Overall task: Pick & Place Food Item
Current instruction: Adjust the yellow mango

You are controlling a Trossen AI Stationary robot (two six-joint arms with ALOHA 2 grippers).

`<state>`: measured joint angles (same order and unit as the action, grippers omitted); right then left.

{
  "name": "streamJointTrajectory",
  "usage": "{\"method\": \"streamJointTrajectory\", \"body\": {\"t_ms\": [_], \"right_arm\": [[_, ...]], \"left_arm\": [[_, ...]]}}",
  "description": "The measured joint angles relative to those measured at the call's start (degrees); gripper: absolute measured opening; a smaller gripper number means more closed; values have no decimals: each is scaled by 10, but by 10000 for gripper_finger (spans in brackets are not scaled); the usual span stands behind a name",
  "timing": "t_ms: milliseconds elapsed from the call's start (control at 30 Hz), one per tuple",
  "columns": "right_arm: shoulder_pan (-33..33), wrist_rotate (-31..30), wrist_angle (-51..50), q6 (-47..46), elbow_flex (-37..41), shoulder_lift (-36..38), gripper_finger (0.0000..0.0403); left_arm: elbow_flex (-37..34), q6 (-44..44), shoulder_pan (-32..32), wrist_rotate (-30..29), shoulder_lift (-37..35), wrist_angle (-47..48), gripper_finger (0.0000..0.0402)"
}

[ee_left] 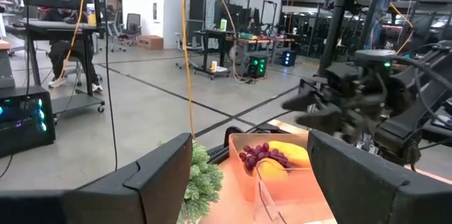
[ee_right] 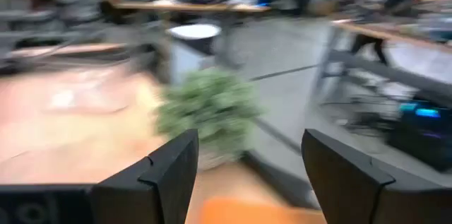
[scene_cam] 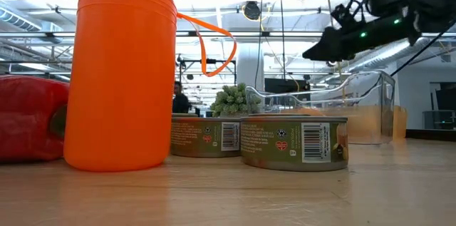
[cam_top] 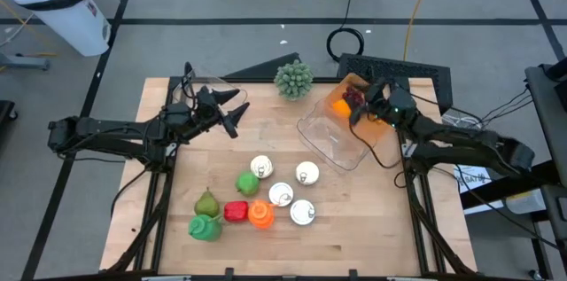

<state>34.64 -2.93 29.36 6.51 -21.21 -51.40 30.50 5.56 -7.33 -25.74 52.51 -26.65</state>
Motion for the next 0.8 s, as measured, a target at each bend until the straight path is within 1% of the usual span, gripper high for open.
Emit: {"method": "streamJointTrajectory", "body": {"t_ms": [33, 67, 133, 200, 333, 433, 533, 633, 733, 800], "right_arm": [[-11, -1, -28, -5, 0, 16, 238], [-21, -15, -57, -21, 0, 30, 236], [-33, -77, -132, -67, -6, 57, 232], [-33, -138, -236, -103, -29, 73, 226], [-24, -218, -448, -144, -112, 67, 212], [-10, -257, -549, -161, -148, 36, 199], [15, -248, -599, -166, -159, -4, 182], [39, -215, -634, -166, -159, -48, 160], [58, -192, -648, -165, -159, -84, 135], [66, -192, -651, -164, -159, -101, 119]], "left_arm": [[0, 0, 0, 0, 0, 2, 294], [0, 0, 0, 0, 0, 5, 294], [0, 1, 0, 0, 0, 12, 294], [0, 2, 0, 0, 0, 13, 294], [0, 2, 0, 0, 0, 14, 294], [0, 2, 0, 0, 0, 14, 294], [0, 3, 0, 0, 0, 14, 294], [0, 10, 0, 0, 0, 15, 294], [0, 10, 0, 0, 0, 15, 294], [0, 10, 0, 0, 0, 16, 294]]}}
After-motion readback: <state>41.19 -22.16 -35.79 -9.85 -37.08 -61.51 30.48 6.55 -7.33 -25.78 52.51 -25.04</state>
